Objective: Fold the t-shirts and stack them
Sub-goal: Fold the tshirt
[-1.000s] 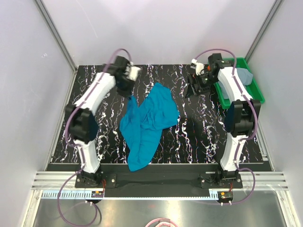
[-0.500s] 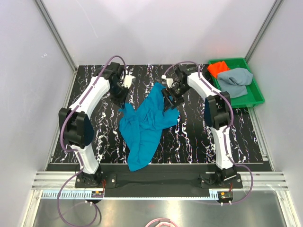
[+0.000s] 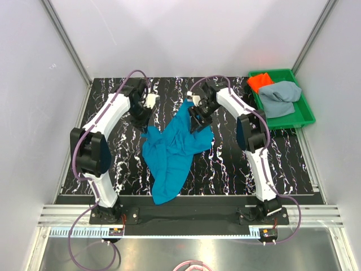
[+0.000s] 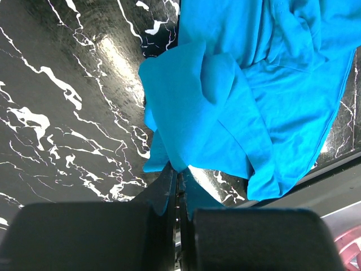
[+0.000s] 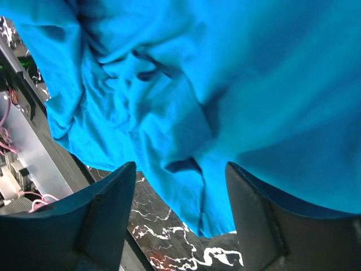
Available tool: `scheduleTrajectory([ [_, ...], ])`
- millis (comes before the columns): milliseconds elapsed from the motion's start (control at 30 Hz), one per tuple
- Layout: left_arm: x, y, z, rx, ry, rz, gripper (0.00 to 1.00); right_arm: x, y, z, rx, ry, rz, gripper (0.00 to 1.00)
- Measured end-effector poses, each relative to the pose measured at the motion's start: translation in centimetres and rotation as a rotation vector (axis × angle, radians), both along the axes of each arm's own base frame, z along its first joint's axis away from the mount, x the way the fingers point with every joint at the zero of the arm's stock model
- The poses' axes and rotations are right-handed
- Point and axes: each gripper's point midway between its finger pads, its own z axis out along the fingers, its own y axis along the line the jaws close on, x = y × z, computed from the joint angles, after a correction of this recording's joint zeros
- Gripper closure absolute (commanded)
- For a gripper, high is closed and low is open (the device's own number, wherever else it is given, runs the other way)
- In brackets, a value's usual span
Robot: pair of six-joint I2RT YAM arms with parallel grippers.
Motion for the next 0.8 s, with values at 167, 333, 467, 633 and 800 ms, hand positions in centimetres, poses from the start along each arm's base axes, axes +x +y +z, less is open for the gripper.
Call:
scheduleTrajectory([
  [167, 0.1, 0.1, 0.0, -0.005, -0.001, 0.005, 1.0, -0.9, 1.5, 0.4, 0.022, 0.005, 0.034, 0.36],
  [333, 0.1, 0.2, 0.0, -0.006, 0.0, 0.014, 1.0, -1.6, 2.4, 0.4, 0.028, 0.01, 0.056, 0.39],
  [467, 0.2, 0.2, 0.0, -0.007, 0.0, 0.017, 1.0, -1.9, 2.5, 0.3, 0.025, 0.015, 0.061, 0.45],
  [633, 0.3, 0.2, 0.0, -0.01, -0.002, 0.021, 1.0, -1.8, 2.5, 0.2, 0.022, 0.013, 0.056, 0.63],
  [800, 0.3, 0.2, 0.0, -0.01, -0.004, 0.022, 1.0, -1.1, 2.5, -1.0, 0.002, 0.004, 0.044, 0.84],
])
